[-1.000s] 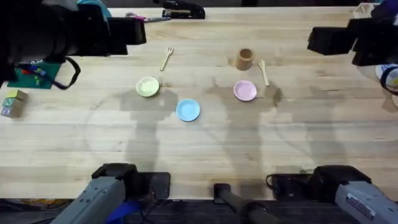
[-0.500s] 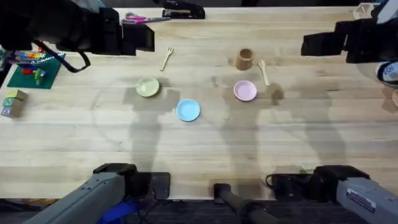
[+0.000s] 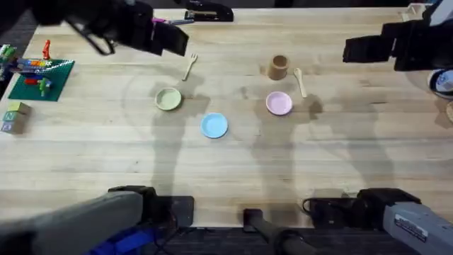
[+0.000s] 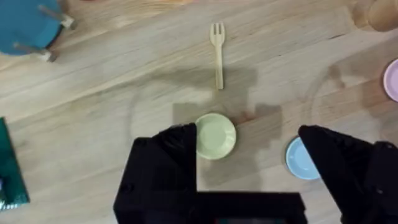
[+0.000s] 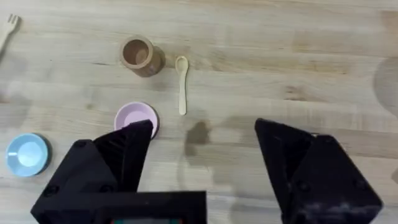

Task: Pick up a utensil and set it on the pink plate, then put the other utensil in the container.

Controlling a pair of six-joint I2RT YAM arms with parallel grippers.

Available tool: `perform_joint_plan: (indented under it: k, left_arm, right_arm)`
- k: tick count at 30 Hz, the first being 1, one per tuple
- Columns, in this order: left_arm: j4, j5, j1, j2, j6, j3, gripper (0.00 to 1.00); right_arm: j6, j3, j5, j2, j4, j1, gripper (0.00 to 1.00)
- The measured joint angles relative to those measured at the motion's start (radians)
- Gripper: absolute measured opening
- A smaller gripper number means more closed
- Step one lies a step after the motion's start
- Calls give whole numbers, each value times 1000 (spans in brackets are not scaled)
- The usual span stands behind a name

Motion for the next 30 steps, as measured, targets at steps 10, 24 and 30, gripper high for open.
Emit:
perform_joint_plan:
  k: [10, 24, 30]
  left_arm:
    - [22, 88, 0, 330, 88, 187, 993]
    - [96, 73, -42, 676, 95, 266, 997]
    - [131, 45, -42, 747, 90, 266, 997]
  right_arm:
    - [0, 0, 0, 0, 4, 0, 997]
    - [0, 0, 0, 0, 5, 0, 998]
    - [0, 0, 0, 0, 5, 0, 998]
